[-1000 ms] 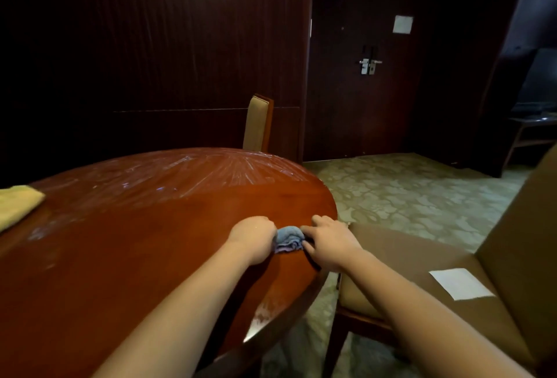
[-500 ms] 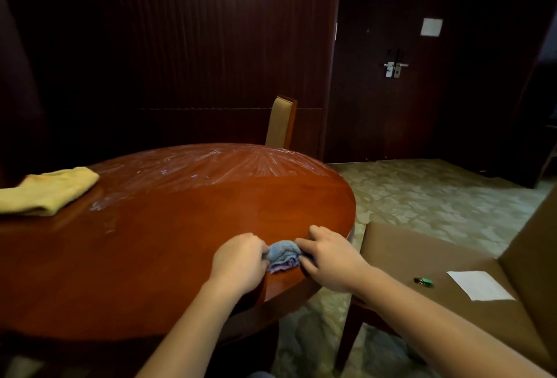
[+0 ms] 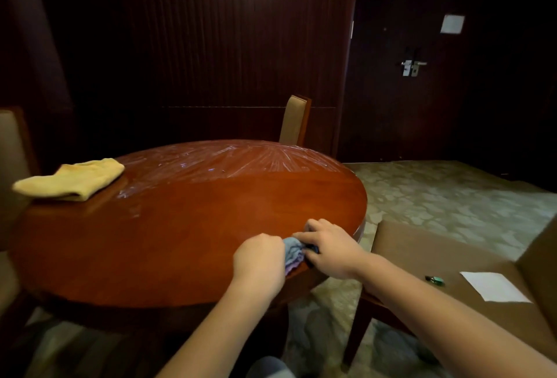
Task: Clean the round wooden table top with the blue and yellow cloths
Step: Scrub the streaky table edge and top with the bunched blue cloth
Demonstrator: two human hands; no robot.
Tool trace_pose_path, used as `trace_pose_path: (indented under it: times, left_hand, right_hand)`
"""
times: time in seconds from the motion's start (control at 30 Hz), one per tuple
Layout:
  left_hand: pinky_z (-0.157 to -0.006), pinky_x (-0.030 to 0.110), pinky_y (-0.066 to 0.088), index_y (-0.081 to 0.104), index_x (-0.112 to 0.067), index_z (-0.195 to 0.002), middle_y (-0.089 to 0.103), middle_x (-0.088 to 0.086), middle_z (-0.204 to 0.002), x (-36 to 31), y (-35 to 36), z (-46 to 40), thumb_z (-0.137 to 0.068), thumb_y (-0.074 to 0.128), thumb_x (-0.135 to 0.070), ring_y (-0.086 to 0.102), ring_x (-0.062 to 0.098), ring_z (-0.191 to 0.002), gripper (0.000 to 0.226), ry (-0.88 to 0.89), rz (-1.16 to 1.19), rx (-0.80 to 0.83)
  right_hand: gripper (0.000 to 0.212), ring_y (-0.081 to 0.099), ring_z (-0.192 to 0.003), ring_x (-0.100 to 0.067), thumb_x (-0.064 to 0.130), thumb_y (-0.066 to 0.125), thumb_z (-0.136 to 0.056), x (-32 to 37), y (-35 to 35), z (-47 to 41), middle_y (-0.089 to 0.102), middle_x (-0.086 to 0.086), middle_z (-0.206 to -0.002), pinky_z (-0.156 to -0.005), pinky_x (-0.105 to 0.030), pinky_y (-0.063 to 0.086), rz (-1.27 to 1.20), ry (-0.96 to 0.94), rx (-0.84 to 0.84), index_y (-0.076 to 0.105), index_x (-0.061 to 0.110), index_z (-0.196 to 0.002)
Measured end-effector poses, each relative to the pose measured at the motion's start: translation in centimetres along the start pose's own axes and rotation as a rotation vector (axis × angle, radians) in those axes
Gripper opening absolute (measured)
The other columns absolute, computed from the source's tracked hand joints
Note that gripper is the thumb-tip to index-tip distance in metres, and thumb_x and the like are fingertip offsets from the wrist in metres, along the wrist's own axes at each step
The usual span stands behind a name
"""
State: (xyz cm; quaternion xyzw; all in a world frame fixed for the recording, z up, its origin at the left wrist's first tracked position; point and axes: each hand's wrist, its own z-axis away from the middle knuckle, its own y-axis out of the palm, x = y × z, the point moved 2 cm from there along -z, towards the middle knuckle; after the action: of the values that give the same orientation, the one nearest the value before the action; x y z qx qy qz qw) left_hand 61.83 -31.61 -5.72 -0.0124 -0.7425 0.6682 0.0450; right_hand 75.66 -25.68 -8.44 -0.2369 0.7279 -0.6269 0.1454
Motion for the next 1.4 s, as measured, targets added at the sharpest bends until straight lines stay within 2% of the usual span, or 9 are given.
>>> trace_pose_path:
  times: [0.1, 0.33, 0.67, 0.77, 0.9, 1.03, 1.13, 1.3, 1.4]
  left_hand:
    - [-0.079, 0.032, 0.050, 0.059, -0.010, -0.114, 0.060, 0.007, -0.117, -0.9, -0.3, 0.4, -0.095, 0.047, -0.009, 0.059, 0.026, -0.109, 0.022, 0.020, -0.040, -0.001]
    - [-0.075, 0.033, 0.049, 0.061, -0.009, -0.110, 0.060, 0.008, -0.112, -0.6, -0.4, 1.1, -0.095, 0.052, -0.019, 0.060, 0.028, -0.102, 0.020, 0.055, -0.017, 0.029]
    - [-0.070, 0.032, 0.049, 0.059, -0.009, -0.111, 0.061, 0.008, -0.112, -0.9, -1.1, 0.4, -0.092, 0.056, -0.014, 0.061, 0.027, -0.103, 0.019, -0.010, 0.080, 0.073]
    - [-0.065, 0.032, 0.046, 0.061, -0.008, -0.105, 0.064, 0.008, -0.104, -0.3, -1.1, 0.3, -0.090, 0.061, -0.015, 0.063, 0.027, -0.095, 0.017, -0.030, 0.113, 0.097]
    - [-0.068, 0.034, 0.051, 0.065, -0.009, -0.091, 0.068, 0.011, -0.100, 0.8, -1.6, 0.1, -0.081, 0.070, -0.013, 0.065, 0.030, -0.092, 0.013, -0.033, 0.158, 0.146]
    - [-0.068, 0.034, 0.051, 0.049, -0.011, -0.071, 0.065, 0.009, -0.090, 1.2, -2.1, 0.1, -0.078, 0.075, -0.017, 0.065, 0.028, -0.090, 0.028, -0.024, 0.121, 0.213]
    - [-0.065, 0.032, 0.046, 0.048, -0.013, -0.077, 0.054, 0.005, -0.078, 1.2, -2.3, 0.2, -0.079, 0.073, -0.015, 0.058, 0.024, -0.081, 0.025, -0.016, 0.114, 0.243]
    - [-0.067, 0.030, 0.046, 0.059, -0.009, -0.104, 0.053, 0.004, -0.087, 0.7, -1.8, 0.2, -0.086, 0.065, -0.013, 0.052, 0.022, -0.079, 0.019, -0.020, 0.113, 0.218]
    - [-0.070, 0.031, 0.047, 0.058, -0.009, -0.108, 0.053, 0.005, -0.090, 0.6, -1.6, 0.1, -0.088, 0.061, -0.012, 0.053, 0.022, -0.083, 0.021, -0.027, 0.110, 0.218]
  right_hand:
    - [0.041, 0.039, -0.106, -0.018, 0.029, 0.044, -0.096, -0.1, -0.1, 0.0, 0.045, 0.003, -0.115, -0.091, -0.034, 0.033, -0.018, 0.002, 0.014, 0.047, 0.032, -0.137]
    - [0.042, 0.039, -0.112, -0.017, 0.025, 0.046, -0.096, -0.2, 0.0, -0.1, 0.045, 0.003, -0.118, -0.097, -0.036, 0.035, -0.091, 0.036, 0.044, 0.047, 0.030, -0.138]
    - [0.043, 0.040, -0.114, -0.016, 0.022, 0.047, -0.095, 0.2, -0.1, 0.1, 0.046, 0.003, -0.120, -0.098, -0.034, 0.036, -0.102, 0.046, 0.021, 0.047, 0.028, -0.138]
    - [0.043, 0.041, -0.113, -0.016, 0.021, 0.047, -0.094, 0.3, -0.3, 0.1, 0.047, 0.002, -0.117, -0.096, -0.032, 0.036, -0.106, 0.052, 0.030, 0.049, 0.028, -0.137]
    - [0.046, 0.042, -0.110, -0.017, 0.019, 0.049, -0.091, 0.6, -0.3, 0.1, 0.048, 0.001, -0.112, -0.095, -0.033, 0.037, -0.117, 0.040, 0.040, 0.052, 0.026, -0.136]
    - [0.047, 0.043, -0.110, -0.017, 0.016, 0.049, -0.089, 1.6, 0.0, 0.0, 0.049, 0.000, -0.110, -0.095, -0.034, 0.037, -0.147, 0.002, 0.045, 0.053, 0.023, -0.135]
    - [0.047, 0.042, -0.109, -0.017, 0.014, 0.048, -0.088, 2.4, 0.0, -0.3, 0.049, 0.001, -0.110, -0.094, -0.035, 0.038, -0.149, -0.020, 0.053, 0.055, 0.023, -0.133]
    - [0.041, 0.044, -0.108, -0.017, 0.012, 0.049, -0.087, 3.1, -0.2, -0.9, 0.050, 0.001, -0.110, -0.092, -0.036, 0.040, -0.161, -0.031, 0.064, 0.062, 0.023, -0.124]
    - [0.035, 0.044, -0.108, -0.019, 0.010, 0.049, -0.087, 3.6, -0.2, -1.2, 0.050, 0.000, -0.111, -0.091, -0.037, 0.040, -0.160, -0.037, 0.076, 0.065, 0.021, -0.116]
